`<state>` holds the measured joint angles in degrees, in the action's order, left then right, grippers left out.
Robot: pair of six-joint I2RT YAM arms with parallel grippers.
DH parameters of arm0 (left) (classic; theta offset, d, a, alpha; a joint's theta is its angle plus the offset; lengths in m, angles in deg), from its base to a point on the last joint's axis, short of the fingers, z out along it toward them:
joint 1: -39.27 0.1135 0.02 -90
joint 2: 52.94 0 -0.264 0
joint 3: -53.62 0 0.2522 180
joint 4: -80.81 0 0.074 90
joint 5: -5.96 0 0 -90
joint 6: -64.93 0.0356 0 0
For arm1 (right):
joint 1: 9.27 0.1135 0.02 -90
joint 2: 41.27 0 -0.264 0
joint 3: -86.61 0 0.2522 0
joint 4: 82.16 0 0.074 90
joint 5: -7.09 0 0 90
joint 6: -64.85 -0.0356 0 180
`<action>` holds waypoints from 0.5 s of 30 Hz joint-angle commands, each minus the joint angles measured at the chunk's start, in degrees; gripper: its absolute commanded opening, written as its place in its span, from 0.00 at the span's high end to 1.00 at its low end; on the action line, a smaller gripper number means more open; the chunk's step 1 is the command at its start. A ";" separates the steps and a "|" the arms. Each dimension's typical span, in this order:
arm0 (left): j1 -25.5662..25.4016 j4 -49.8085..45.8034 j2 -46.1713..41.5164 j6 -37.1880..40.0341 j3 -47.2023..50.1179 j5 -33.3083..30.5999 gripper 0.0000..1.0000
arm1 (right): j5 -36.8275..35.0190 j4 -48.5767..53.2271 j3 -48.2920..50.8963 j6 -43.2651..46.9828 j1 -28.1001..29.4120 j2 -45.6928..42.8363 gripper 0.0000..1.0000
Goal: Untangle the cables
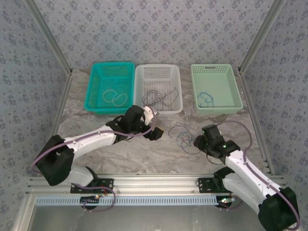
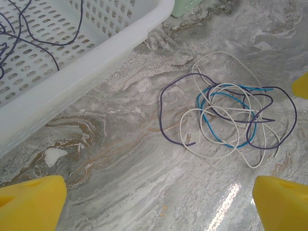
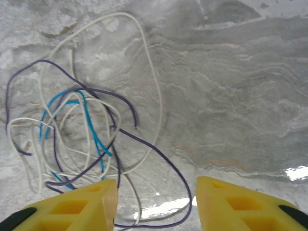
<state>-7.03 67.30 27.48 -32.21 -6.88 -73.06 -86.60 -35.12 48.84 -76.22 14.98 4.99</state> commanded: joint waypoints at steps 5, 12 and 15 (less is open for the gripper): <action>-0.55 0.80 0.05 -0.63 -1.10 1.23 0.01 | -1.20 1.97 1.16 -0.26 0.70 2.33 0.53; -0.56 0.81 0.50 -0.76 -1.58 1.60 0.01 | -1.11 -4.83 1.03 1.49 0.26 9.98 0.56; -0.68 0.75 0.47 -0.86 -1.75 1.75 0.01 | -1.13 -6.76 -0.47 3.14 0.41 15.09 0.66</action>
<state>-7.05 67.30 27.52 -32.23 -6.90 -72.81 -86.99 -39.32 49.63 -74.56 15.24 17.29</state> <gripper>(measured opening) 0.993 0.357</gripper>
